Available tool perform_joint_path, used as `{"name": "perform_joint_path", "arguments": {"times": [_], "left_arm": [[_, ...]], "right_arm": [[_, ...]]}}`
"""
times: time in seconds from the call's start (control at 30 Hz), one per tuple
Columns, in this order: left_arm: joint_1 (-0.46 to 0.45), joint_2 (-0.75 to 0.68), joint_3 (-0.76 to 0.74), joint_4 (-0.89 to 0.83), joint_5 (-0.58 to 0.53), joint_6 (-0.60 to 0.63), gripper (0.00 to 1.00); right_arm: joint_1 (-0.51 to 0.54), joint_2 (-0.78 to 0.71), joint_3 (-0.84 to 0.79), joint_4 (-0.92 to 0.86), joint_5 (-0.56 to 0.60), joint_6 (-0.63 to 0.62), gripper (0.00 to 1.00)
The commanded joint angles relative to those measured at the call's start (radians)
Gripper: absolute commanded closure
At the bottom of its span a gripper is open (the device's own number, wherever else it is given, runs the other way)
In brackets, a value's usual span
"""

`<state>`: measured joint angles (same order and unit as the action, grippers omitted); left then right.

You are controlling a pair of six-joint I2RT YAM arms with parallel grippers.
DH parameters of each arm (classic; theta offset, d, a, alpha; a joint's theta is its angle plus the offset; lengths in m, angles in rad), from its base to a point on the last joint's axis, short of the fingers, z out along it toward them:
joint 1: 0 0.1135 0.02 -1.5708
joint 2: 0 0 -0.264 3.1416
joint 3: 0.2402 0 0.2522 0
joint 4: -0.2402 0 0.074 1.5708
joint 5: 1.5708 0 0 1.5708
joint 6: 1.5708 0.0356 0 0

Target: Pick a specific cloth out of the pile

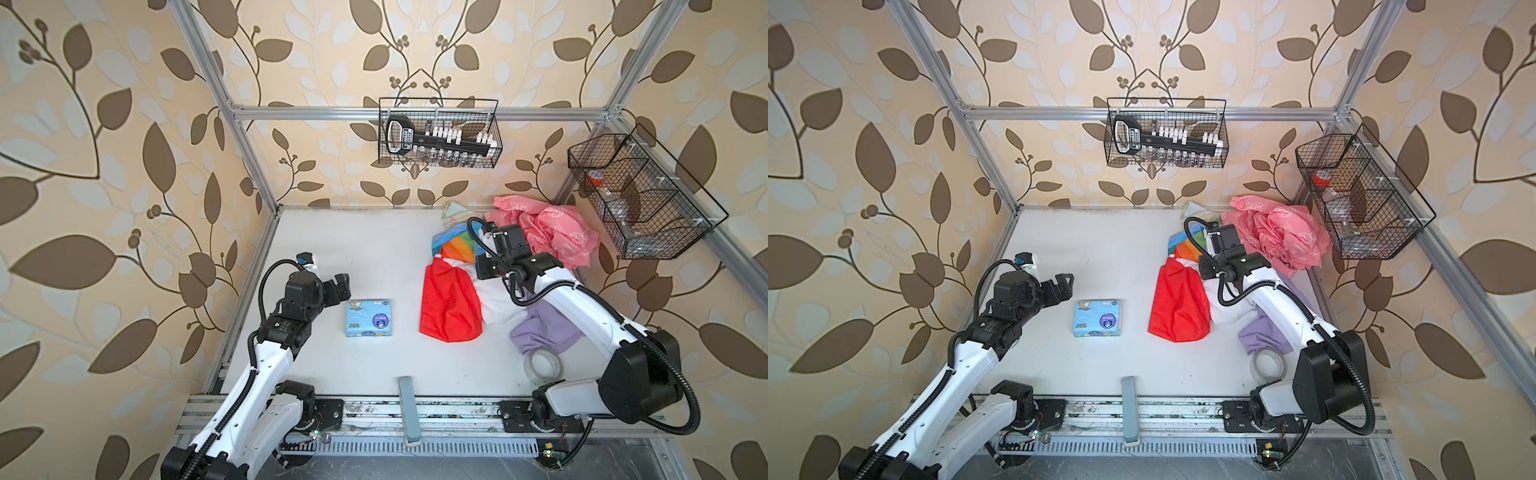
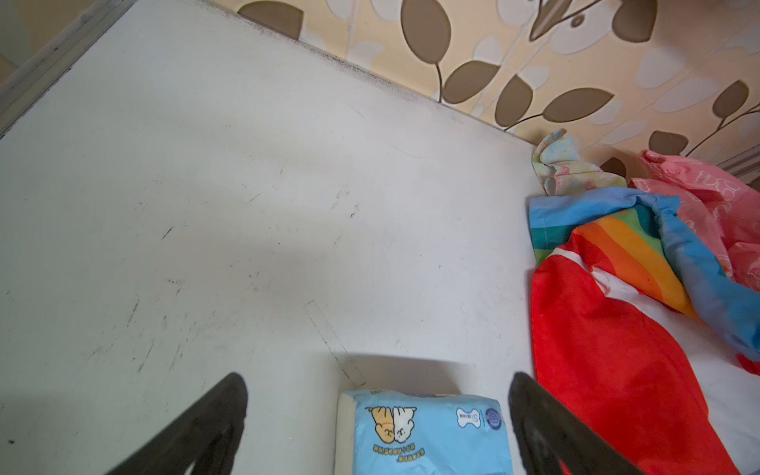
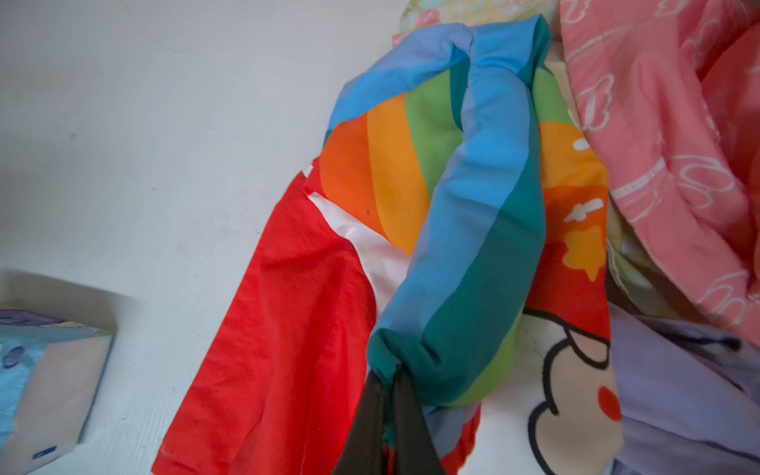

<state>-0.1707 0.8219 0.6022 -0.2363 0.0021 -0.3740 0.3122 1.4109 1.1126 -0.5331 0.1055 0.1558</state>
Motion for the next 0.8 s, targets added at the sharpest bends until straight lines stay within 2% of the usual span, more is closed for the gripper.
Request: {"name": "perform_joint_path", "arguments": {"times": [0.0, 0.03, 0.07, 0.1, 0.17, 0.23, 0.3, 0.37, 0.5, 0.6, 0.77], "left_arm": [[-0.004, 0.000, -0.004, 0.031, 0.011, 0.012, 0.01], [-0.004, 0.001, -0.004, 0.031, 0.012, 0.013, 0.01], [-0.004, 0.002, -0.002, 0.031, 0.010, 0.013, 0.01], [-0.004, 0.003, -0.002, 0.031, 0.012, 0.014, 0.01], [-0.004, 0.003, -0.002, 0.031, 0.012, 0.015, 0.01], [-0.004, 0.003, -0.002, 0.031, 0.009, 0.016, 0.01], [-0.004, 0.003, -0.002, 0.031, 0.009, 0.017, 0.01], [-0.004, 0.002, -0.002, 0.031, 0.010, 0.016, 0.01], [-0.004, -0.001, -0.004, 0.029, 0.011, 0.017, 0.01], [-0.005, -0.001, -0.004, 0.031, 0.011, 0.016, 0.01], [-0.004, -0.002, -0.002, 0.029, 0.009, 0.017, 0.01]], "right_arm": [[0.002, -0.035, -0.035, -0.028, 0.098, 0.027, 0.91], [0.002, -0.041, -0.041, -0.020, 0.112, 0.027, 0.91], [0.003, -0.046, -0.043, -0.015, 0.123, 0.027, 0.85], [0.002, -0.050, -0.047, -0.008, 0.134, 0.025, 0.71], [0.003, -0.056, -0.051, 0.001, 0.153, 0.022, 0.64], [0.003, -0.056, -0.056, 0.007, 0.181, 0.019, 0.50], [0.004, -0.050, -0.059, 0.010, 0.203, 0.018, 0.41], [0.001, -0.047, -0.068, 0.020, 0.202, 0.015, 0.28], [-0.004, -0.023, -0.082, 0.051, 0.179, 0.008, 0.08], [-0.018, 0.015, -0.076, 0.057, 0.161, -0.003, 0.06], [-0.060, 0.059, -0.083, 0.112, 0.027, -0.002, 0.06]]}}
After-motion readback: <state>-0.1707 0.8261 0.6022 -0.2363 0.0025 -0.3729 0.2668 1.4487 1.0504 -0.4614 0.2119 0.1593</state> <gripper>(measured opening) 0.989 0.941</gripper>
